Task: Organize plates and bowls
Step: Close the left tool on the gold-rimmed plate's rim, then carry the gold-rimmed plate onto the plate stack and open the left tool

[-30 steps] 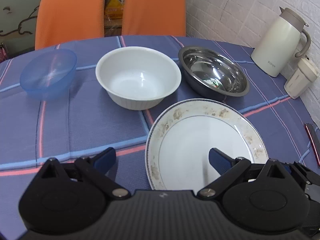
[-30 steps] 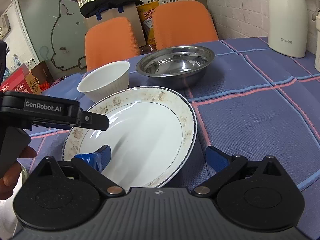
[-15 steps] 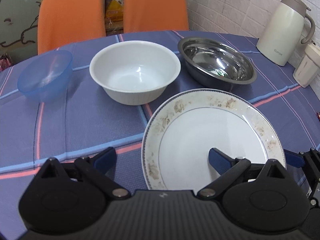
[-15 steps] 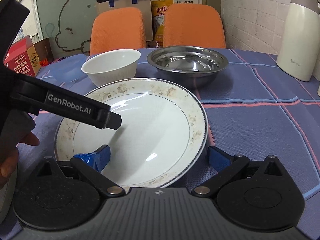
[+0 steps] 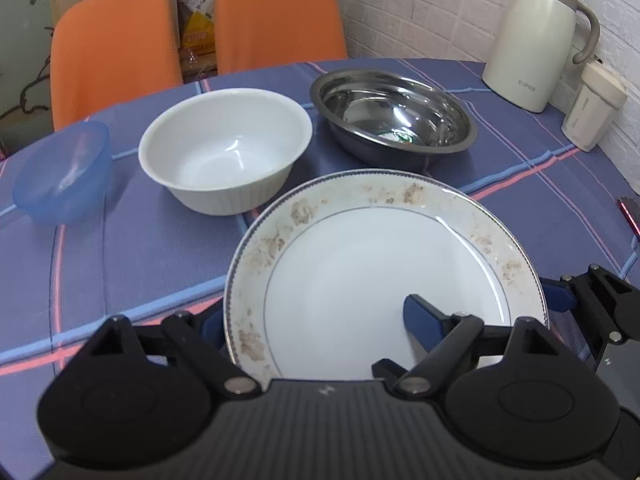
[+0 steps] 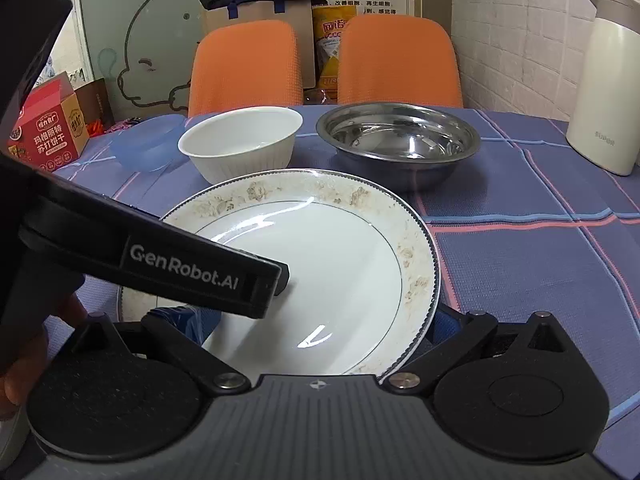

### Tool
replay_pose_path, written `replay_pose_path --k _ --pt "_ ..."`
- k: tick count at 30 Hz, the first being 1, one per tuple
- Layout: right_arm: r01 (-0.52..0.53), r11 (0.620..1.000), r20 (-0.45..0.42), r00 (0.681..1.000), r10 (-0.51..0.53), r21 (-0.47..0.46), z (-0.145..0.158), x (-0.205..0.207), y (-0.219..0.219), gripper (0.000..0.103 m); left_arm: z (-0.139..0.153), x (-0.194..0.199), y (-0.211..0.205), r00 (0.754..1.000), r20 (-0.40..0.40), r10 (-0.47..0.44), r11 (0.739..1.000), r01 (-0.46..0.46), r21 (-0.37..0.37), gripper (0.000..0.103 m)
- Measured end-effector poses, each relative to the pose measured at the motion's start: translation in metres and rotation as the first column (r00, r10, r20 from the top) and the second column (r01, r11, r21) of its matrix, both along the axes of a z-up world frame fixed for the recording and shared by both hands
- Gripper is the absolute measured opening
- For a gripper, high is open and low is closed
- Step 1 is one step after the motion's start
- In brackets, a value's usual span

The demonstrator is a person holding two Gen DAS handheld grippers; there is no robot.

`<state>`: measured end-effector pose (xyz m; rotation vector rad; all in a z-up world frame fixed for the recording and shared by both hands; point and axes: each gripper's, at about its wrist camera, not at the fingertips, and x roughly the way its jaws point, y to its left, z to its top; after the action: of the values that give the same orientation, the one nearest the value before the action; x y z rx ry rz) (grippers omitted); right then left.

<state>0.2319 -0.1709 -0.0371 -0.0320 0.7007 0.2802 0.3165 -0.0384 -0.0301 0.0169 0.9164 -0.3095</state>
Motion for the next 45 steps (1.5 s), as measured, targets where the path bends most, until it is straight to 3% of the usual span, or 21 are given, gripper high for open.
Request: replay_pose_path --k 8,14,20,24,34,40,45 --pt "0.024 1.0 0.054 0.998 -0.023 -0.016 0.015 -0.015 0.002 0.091 0.013 -0.013 0.002 1.0 0.007 0.007 0.999 -0.006 -0.032 0.086" --pt "0.019 1.0 0.085 0.996 -0.019 -0.006 0.032 -0.035 0.008 0.091 0.035 -0.039 0.009 0.998 0.058 0.015 0.999 -0.012 -0.037 0.086" --pt "-0.039 0.999 0.116 0.993 0.037 0.01 0.045 -0.068 0.035 0.091 0.06 -0.082 0.042 0.992 0.105 0.07 0.994 -0.061 -0.09 0.086" --pt "-0.105 0.994 0.118 0.988 0.101 0.028 0.048 -0.09 0.064 0.091 0.067 -0.117 0.072 0.986 0.123 0.116 0.992 -0.109 -0.061 0.086" --pt "-0.266 0.964 0.067 0.962 0.263 0.027 0.032 -0.133 0.134 0.091 0.046 -0.192 0.15 0.959 0.102 0.266 0.964 -0.267 0.0 0.086" --pt "-0.277 0.96 0.062 0.958 0.279 -0.036 0.021 -0.142 0.146 0.091 0.026 -0.202 0.17 0.954 0.062 0.293 0.955 -0.289 -0.068 0.086" --pt "-0.273 0.962 0.022 0.962 0.273 -0.012 0.013 -0.138 0.141 0.091 0.019 -0.208 0.172 0.955 0.076 0.287 0.955 -0.28 -0.099 0.084"
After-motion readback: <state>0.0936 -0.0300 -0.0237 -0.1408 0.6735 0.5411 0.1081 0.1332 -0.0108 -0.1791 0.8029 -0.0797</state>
